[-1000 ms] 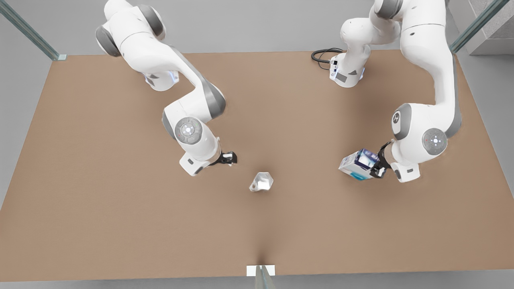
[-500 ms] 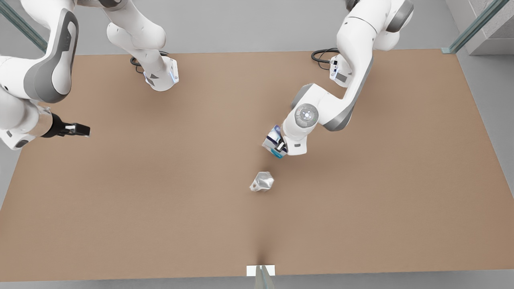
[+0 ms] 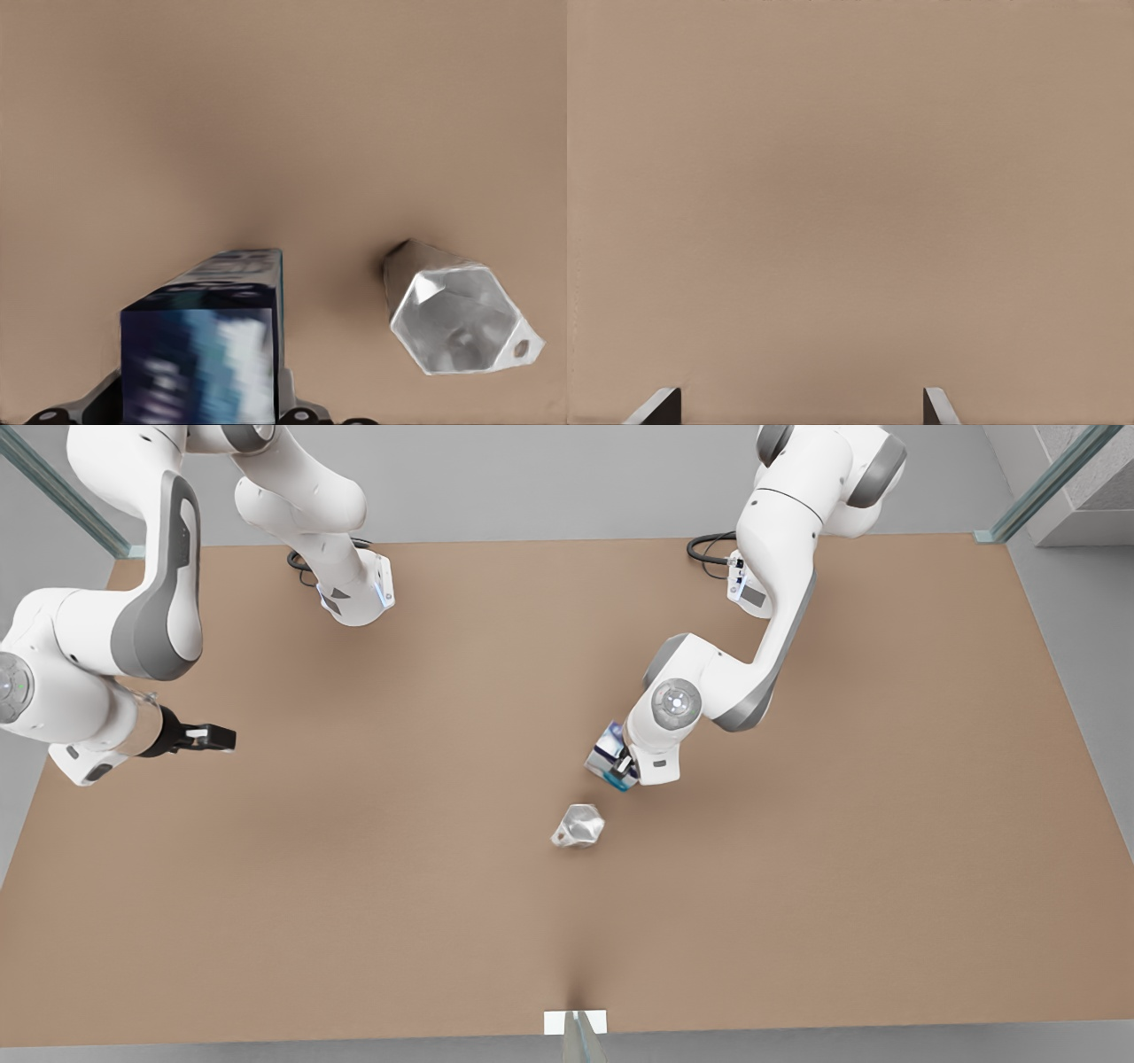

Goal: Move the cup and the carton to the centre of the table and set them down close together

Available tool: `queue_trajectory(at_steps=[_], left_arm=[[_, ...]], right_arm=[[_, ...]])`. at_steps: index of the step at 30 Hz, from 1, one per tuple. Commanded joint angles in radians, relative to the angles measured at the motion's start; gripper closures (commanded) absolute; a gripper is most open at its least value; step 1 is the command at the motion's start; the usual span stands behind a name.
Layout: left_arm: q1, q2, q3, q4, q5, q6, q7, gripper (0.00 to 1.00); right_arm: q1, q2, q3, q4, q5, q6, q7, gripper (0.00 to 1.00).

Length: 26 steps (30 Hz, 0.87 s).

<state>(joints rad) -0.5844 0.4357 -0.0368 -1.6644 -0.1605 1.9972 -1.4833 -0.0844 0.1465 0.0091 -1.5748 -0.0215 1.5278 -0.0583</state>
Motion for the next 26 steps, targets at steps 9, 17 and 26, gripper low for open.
queue_trajectory(at_steps=[9,17,26], left_arm=[[0.003,-0.028,0.0,0.002,-0.002,-0.026,0.0,0.0],[0.132,-0.232,0.253,0.259,0.043,-0.647,0.963,0.0],[0.351,-0.206,0.252,0.252,0.159,-0.508,1.442,0.0]], right_arm=[[0.052,0.016,0.002,0.013,-0.005,0.002,0.057,0.0],[0.055,0.016,0.002,0.013,-0.003,0.002,0.06,0.0],[0.051,0.021,0.002,0.013,-0.002,0.0,0.057,0.0]])
